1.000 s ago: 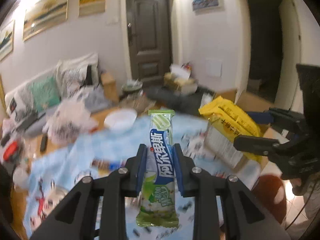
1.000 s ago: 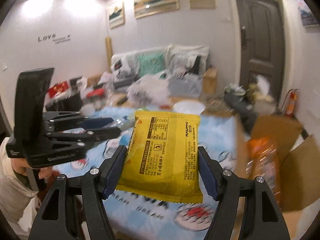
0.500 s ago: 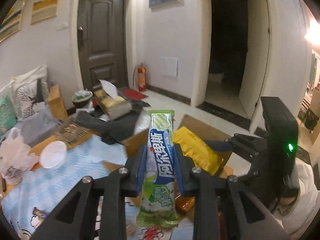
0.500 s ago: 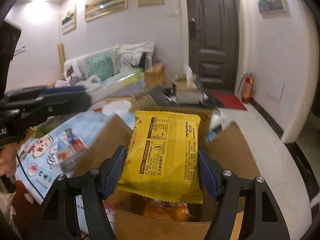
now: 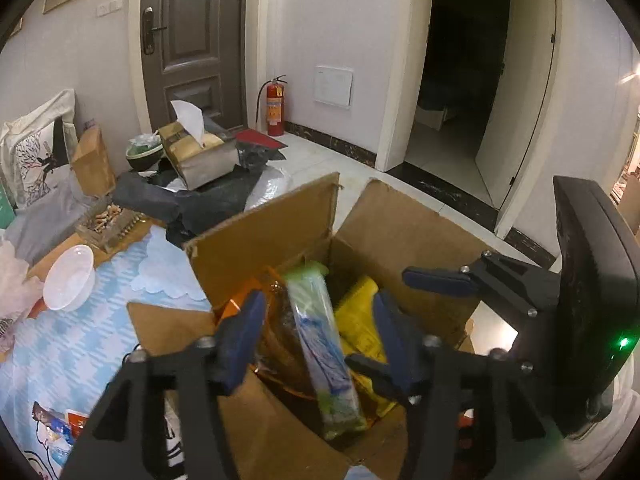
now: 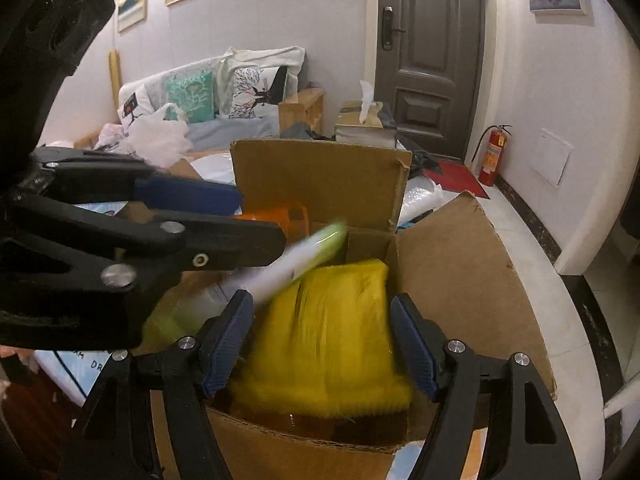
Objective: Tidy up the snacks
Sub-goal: 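Lower both held snacks into the cardboard box and open both grippers, then move both grippers back over the remaining snacks on the cloth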
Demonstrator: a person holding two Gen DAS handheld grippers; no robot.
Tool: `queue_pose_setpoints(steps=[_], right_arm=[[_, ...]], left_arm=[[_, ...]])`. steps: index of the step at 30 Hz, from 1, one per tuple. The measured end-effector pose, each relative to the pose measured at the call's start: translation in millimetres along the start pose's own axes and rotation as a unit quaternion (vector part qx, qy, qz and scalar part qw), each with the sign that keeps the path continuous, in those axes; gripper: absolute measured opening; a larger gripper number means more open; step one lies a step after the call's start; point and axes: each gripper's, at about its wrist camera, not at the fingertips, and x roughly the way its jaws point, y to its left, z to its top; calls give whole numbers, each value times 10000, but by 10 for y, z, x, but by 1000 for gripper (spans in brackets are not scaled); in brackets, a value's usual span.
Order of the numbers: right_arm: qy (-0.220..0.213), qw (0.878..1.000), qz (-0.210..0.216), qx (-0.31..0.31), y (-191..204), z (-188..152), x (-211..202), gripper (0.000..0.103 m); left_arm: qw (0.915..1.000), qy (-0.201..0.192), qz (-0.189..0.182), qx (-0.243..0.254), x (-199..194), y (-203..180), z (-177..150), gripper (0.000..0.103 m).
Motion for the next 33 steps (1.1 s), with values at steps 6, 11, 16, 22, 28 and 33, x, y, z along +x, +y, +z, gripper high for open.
queue_pose_setpoints(steps=[6,11,16,22,28,33], right_arm=[[-83,9999,107,29,28,8,-65,77],[-206,9996,213,12,138,52,-167,77],[-536,9968,583,-70,445,161,-381,77],[-688,9908,1015,-567,1087,262,-430,77],[-366,9849,1448,-874,1718,200,-249,77],[-39,9834,1544,-956,2089,45,26,75]], left_arm=[[9999,-94,101,-33,-214,99,-16,57],[9991,-246,334,-69,-553,282,-112,57],[9967,-326,706,-245,-921,618,-306,57],[9913,-310,1162,-537,-1305,1097,-729,57],[9876,5,1390,-728,-1313,1524,-1291,60],[9847,390,1384,-989,-1098,1811,-1772,60]])
